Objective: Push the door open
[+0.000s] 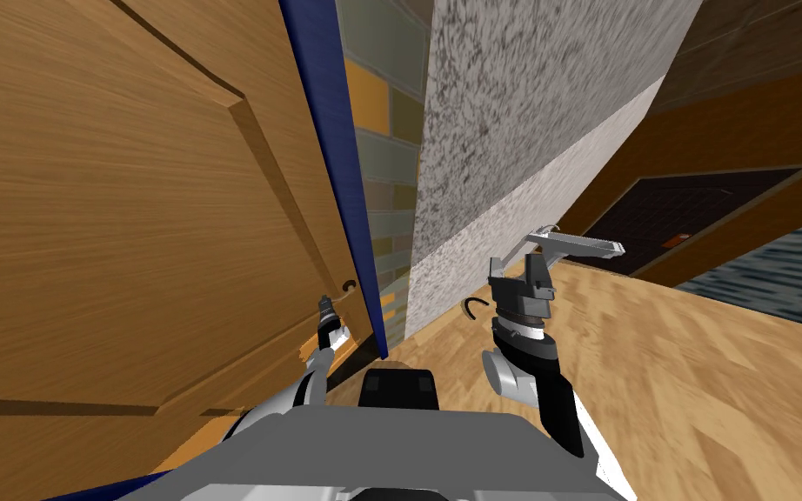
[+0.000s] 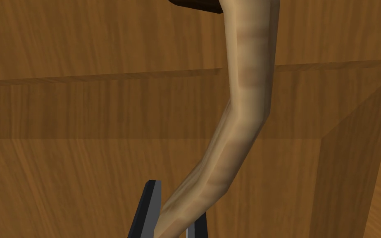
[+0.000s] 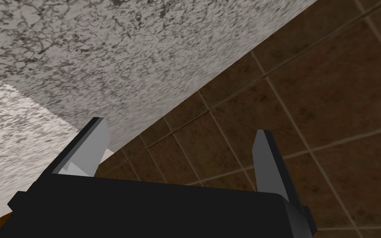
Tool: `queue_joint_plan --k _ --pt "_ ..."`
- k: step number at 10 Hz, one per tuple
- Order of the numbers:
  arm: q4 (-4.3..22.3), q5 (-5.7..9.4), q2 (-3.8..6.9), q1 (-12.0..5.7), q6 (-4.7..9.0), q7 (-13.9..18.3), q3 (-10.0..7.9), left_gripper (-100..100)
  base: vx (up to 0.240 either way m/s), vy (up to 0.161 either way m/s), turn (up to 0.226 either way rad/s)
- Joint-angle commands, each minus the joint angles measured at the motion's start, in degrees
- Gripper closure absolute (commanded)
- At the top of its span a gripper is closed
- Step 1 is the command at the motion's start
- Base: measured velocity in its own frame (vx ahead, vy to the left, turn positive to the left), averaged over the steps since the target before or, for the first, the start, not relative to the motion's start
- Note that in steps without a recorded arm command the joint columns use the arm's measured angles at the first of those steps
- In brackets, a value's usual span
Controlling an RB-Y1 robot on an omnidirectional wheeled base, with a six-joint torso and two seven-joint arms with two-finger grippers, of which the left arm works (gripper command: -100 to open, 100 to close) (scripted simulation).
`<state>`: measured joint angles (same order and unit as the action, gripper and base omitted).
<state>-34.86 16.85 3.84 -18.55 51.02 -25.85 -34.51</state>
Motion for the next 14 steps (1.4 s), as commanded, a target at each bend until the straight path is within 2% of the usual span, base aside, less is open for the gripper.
queue_joint_plan --k 1,2,3,5,7,11,12,13,14 --pt "-2.2 0.55 0.19 0.55 0.56 -0.8 -1.29 100 0.008 0.07 -0.091" --pt "-0.8 0.55 0.19 0.55 0.56 -0.8 -1.29 100 0.017 0.031 0.015" --pt "-2.0 0.55 0.19 0.55 0.56 -0.8 -1.29 100 0.008 -0.006 0.029" --pt "-2.2 0.55 0.19 0.55 0.56 -0.8 -1.29 100 -0.004 -0.011 -0.004" --pt "-0.7 1.97 -0.16 -0.82 2.12 -3.0 -4.11 100 0.013 0.051 -0.139" --pt "-0.7 1.97 -0.16 -0.82 2.12 -3.0 -4.11 100 0.006 0.02 -0.02" --pt "0.1 2.69 -0.34 -1.5 2.9 -4.1 -5.52 100 0.006 0.018 -0.106" --pt "0.1 2.69 -0.34 -1.5 2.9 -4.1 -5.52 100 0.002 0.032 -0.059" --pt "0.8 3.39 -0.53 -2.17 3.66 -5.1 -6.9 100 0.003 0.051 -0.108"
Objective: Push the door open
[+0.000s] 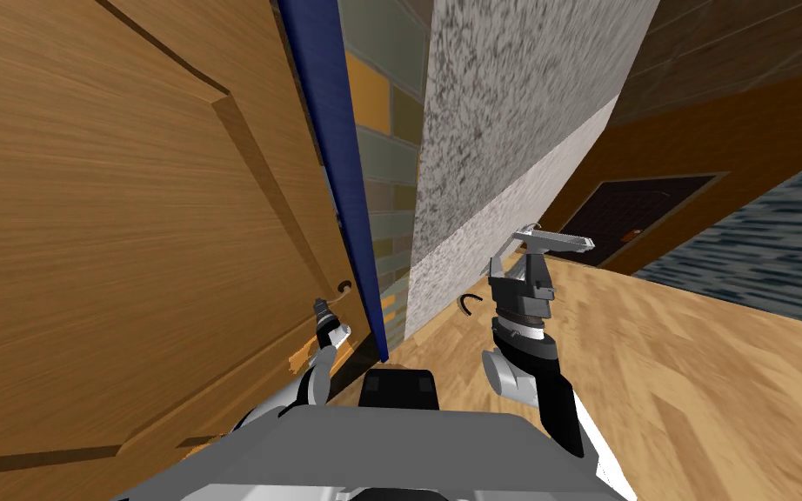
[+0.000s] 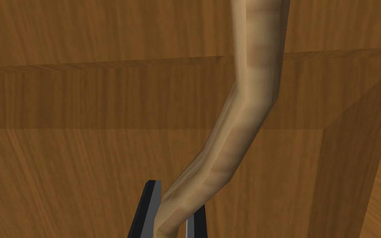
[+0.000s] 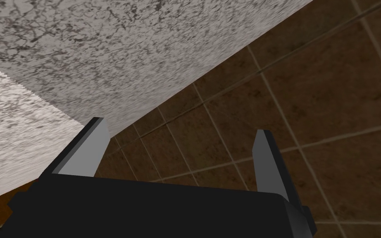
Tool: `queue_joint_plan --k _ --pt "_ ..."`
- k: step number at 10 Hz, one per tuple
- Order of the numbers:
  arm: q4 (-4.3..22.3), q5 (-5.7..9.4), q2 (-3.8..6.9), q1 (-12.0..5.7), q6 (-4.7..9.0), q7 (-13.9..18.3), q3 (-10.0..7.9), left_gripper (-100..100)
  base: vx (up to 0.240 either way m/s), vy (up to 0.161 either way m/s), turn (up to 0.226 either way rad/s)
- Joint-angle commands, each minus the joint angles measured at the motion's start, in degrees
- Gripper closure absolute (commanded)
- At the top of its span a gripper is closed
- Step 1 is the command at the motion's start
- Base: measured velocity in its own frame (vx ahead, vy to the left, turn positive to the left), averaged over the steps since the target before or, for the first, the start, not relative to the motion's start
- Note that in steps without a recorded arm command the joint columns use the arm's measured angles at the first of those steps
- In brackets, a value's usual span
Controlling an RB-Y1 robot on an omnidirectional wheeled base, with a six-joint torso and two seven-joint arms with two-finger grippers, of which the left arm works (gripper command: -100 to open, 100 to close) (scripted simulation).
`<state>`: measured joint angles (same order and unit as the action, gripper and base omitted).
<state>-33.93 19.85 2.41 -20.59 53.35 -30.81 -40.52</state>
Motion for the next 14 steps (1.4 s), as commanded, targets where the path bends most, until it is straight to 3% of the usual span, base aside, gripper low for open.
queue_joint_plan --k 1,11,14 --pt "0.6 1.06 0.68 -0.77 2.06 -1.2 -2.22 100 0.008 0.073 -0.164" --pt "7.2 7.26 -1.91 -6.68 8.83 -10.6 -14.46 100 0.024 0.07 -0.138" --pt "7.2 7.26 -1.91 -6.68 8.83 -10.6 -14.46 100 -0.004 0.008 -0.023"
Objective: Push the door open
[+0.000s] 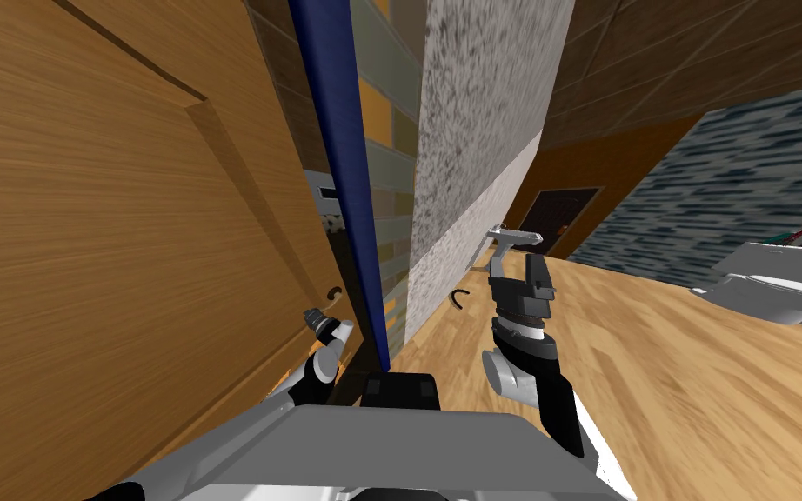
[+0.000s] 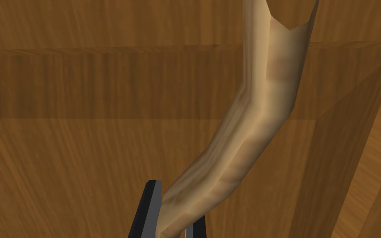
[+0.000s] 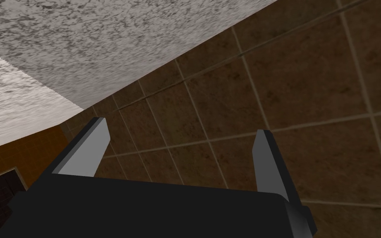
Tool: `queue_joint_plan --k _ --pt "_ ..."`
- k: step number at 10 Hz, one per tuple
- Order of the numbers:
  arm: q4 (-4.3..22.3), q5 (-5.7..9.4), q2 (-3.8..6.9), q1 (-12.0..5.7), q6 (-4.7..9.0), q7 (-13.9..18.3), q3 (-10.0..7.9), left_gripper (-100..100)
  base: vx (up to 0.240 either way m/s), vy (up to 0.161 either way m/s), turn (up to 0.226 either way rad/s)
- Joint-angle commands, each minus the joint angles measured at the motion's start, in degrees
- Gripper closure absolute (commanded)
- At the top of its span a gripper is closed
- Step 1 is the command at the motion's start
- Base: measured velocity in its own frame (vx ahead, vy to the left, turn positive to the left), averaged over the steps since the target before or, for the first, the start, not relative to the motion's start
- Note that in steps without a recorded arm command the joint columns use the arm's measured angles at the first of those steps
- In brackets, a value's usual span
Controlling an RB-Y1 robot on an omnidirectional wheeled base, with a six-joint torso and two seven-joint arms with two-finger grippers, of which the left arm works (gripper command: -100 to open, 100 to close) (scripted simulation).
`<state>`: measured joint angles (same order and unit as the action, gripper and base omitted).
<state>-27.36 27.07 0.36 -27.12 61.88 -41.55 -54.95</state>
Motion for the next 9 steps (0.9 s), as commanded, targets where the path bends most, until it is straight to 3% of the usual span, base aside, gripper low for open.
queue_joint_plan --k 1,6,7,8,9 --pt "0.6 0.03 0.15 -0.15 0.3 0.2 -0.03 100 0.004 -0.009 0.027" --pt "0.6 0.03 0.15 -0.15 0.3 0.2 -0.03 100 -0.002 0.004 -0.012" --pt "0.9 1.01 1.23 -0.52 2.05 -0.1 -1.43 100 -0.037 0.08 -0.228" --pt "-0.3 1.01 1.23 -0.52 2.05 -0.1 -1.43 100 -0.021 0.109 -0.133" --pt "0.9 1.01 1.23 -0.52 2.05 -0.1 -1.43 100 -0.003 0.063 -0.022"
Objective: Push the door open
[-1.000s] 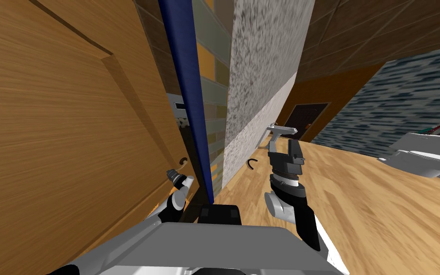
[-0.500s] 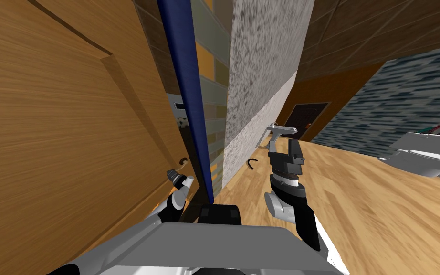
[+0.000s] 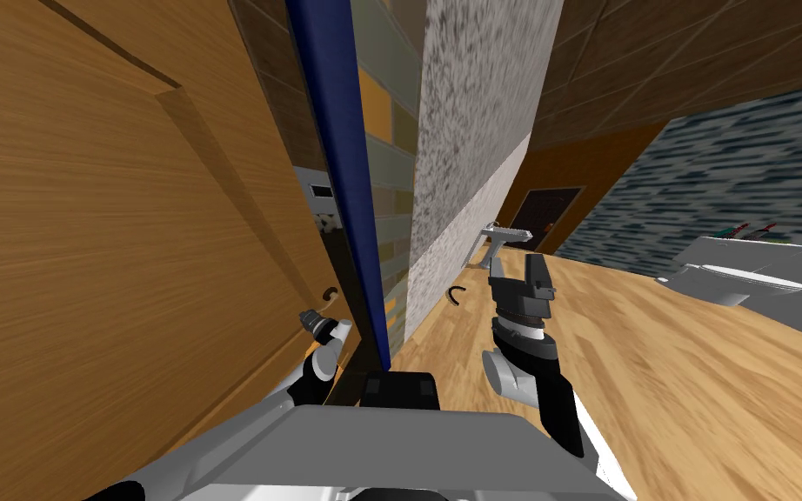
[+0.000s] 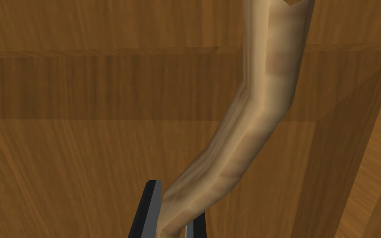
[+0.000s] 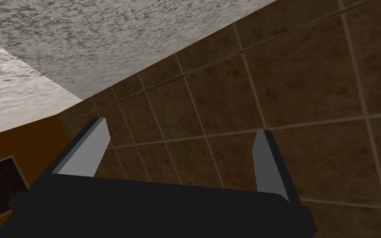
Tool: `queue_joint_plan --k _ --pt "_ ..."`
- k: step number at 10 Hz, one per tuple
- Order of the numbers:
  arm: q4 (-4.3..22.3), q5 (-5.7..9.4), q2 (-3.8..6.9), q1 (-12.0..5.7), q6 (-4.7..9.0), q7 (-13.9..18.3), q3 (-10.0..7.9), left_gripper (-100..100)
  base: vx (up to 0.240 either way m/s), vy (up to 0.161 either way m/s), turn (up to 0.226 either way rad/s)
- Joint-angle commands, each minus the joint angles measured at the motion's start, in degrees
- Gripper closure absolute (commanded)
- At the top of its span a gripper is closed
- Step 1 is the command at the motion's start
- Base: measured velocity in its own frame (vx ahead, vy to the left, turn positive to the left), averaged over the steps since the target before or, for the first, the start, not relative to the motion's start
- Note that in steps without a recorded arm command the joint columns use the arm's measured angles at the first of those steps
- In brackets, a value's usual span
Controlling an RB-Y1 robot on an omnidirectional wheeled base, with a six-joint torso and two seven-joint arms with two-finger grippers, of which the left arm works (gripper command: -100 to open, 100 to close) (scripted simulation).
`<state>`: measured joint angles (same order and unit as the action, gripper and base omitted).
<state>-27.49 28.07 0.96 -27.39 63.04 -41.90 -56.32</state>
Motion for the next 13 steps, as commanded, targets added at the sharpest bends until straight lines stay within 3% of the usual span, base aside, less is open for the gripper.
queue_joint_plan --k 1,8,13 --pt "1.2 0.43 0.96 -0.42 1.61 0.2 -0.65 100 -0.015 0.039 -0.098" --pt "1.4 1.1 1.48 -0.69 2.8 0.0 -1.61 100 -0.005 0.028 -0.036" --pt "1.4 1.1 1.48 -0.69 2.8 0.0 -1.61 100 -0.001 0.005 -0.005"
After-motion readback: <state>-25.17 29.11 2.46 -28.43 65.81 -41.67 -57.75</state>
